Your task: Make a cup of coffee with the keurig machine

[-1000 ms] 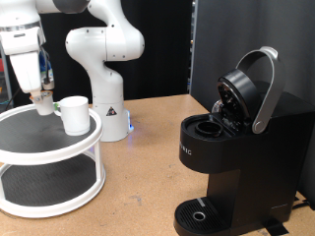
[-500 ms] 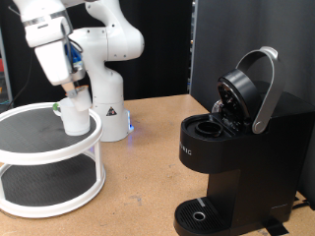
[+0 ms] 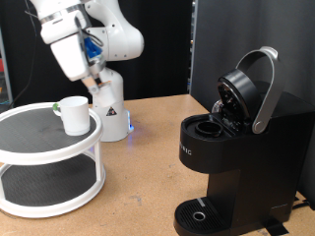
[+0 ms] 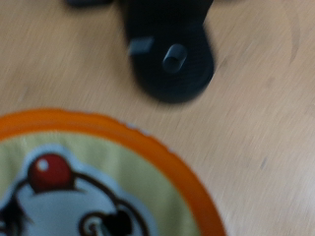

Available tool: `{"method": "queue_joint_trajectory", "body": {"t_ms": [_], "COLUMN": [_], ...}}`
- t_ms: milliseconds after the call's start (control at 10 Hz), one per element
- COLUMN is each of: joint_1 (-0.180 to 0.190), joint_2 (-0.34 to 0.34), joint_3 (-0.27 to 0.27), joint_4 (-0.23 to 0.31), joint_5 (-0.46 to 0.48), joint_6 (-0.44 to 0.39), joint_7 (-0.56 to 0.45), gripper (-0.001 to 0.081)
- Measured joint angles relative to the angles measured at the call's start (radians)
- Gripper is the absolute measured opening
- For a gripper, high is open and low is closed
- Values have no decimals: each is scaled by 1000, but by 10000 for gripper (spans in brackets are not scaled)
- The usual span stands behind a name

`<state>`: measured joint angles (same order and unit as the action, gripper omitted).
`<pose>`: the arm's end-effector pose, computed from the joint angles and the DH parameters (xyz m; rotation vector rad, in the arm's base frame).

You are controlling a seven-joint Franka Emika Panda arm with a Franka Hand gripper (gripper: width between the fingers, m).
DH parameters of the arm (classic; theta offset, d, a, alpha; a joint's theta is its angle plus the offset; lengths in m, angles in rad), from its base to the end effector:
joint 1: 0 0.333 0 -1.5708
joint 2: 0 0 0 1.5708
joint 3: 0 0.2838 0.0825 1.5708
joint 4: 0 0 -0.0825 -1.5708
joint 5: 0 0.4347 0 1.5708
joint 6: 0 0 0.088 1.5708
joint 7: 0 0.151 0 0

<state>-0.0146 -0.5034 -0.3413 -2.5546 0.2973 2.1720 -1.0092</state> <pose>0.4495 -0.1265 0.3491 -2.7325 -0.7361 -0.4598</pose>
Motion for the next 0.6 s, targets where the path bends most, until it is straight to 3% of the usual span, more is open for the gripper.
{"method": "queue_joint_trajectory", "body": {"t_ms": [100,300,600], "joint_1": [36,90,123], "joint_2": [1,5,37], "joint_3": [1,14,64], "joint_4": [2,22,69], "joint_5": [107,223,230], "joint_6": [26,36,35], "joint_7": [16,46,86], "gripper": [436,436,436]}}
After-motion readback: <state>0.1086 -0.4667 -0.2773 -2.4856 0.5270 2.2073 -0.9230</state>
